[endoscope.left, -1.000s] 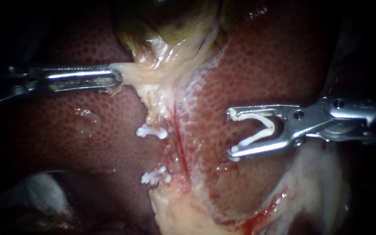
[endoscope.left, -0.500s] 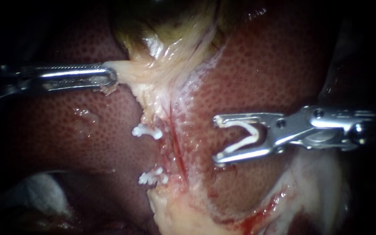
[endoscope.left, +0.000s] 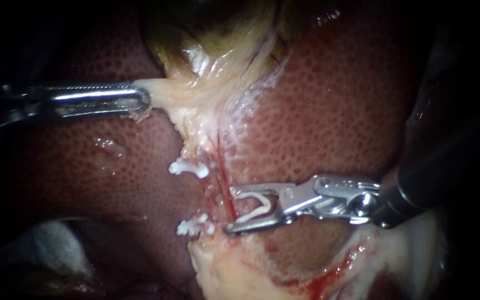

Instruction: Clipping first clip right tube

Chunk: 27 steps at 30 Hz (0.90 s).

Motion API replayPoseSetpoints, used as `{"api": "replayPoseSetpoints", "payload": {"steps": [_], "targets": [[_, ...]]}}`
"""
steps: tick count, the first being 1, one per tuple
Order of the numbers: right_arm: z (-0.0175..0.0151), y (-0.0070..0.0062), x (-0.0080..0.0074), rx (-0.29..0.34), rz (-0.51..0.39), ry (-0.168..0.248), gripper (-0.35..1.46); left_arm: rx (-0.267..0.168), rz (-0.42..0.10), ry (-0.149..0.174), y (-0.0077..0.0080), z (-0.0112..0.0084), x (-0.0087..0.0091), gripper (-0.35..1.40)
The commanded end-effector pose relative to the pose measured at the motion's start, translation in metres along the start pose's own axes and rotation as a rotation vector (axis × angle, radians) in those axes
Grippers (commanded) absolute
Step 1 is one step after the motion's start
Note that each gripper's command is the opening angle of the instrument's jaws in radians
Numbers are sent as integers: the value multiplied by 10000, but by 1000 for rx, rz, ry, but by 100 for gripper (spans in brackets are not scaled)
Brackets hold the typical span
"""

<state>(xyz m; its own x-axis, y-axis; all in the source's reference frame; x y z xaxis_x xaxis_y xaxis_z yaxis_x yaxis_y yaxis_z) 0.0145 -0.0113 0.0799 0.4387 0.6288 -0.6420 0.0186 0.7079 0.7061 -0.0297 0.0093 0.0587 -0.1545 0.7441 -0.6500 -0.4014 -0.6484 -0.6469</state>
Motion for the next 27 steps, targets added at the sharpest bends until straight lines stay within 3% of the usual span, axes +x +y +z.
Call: {"api": "replayPoseSetpoints", "payload": {"steps": [1, 17, 20, 22, 27], "targets": [[3, -1, 0, 3, 5, -1, 50, 0, 0, 0, 0, 0, 0, -35], [19, -6, 0, 26, 41, -8, 43, 2, 1, 0, 1, 2, -1, -35], [18, -6, -1, 33, 64, -9, 26, 2, 1, 0, 1, 2, -1, -35], [16, -5, -1, 40, 80, -12, 3, 2, 1, 0, 1, 2, -1, -35], [12, -2, -2, 45, 95, -16, -35, 3, 1, 0, 1, 3, -1, -35]]}}
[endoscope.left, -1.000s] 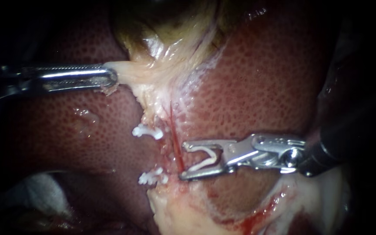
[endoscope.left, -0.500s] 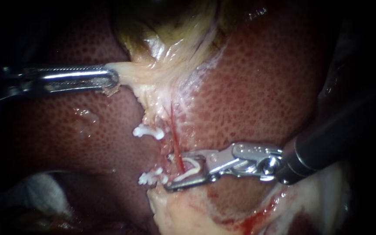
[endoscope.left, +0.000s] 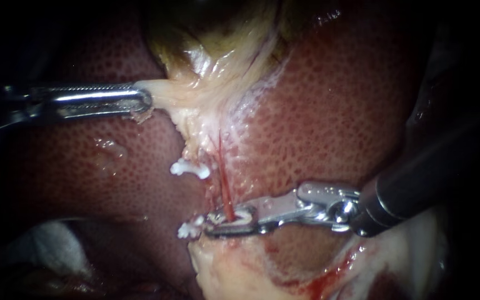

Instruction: Clipping first clip right tube

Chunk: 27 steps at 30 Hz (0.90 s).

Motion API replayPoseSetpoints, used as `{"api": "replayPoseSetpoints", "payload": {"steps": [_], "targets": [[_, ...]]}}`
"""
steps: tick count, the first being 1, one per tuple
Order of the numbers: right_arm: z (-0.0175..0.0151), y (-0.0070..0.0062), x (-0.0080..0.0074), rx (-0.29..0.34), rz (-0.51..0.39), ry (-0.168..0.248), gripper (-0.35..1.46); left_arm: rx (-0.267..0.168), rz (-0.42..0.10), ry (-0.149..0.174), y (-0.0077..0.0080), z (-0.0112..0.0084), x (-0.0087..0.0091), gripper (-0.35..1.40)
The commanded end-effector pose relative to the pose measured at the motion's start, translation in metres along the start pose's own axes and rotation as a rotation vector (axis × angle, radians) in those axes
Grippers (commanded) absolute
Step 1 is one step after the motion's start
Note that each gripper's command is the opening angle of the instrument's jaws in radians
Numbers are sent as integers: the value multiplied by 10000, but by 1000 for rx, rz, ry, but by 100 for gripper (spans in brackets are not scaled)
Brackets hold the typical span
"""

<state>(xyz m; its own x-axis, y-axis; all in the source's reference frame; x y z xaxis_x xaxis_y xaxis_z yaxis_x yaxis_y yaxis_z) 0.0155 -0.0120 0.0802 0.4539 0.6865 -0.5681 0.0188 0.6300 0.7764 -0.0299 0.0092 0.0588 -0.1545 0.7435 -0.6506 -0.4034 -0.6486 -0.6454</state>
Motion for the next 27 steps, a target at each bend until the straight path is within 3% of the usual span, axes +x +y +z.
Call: {"api": "replayPoseSetpoints", "payload": {"steps": [1, 11, 27], "targets": [[-1, 0, 0, 5, 11, -6, -35, 0, 0, 0, 0, 0, 0, -35], [-5, 0, -2, 1, 77, -56, -35, 0, 0, 0, 0, 0, 0, -35], [-6, 0, -4, 6, 88, -58, -35, 0, 0, 0, 0, 1, 0, -35]]}}
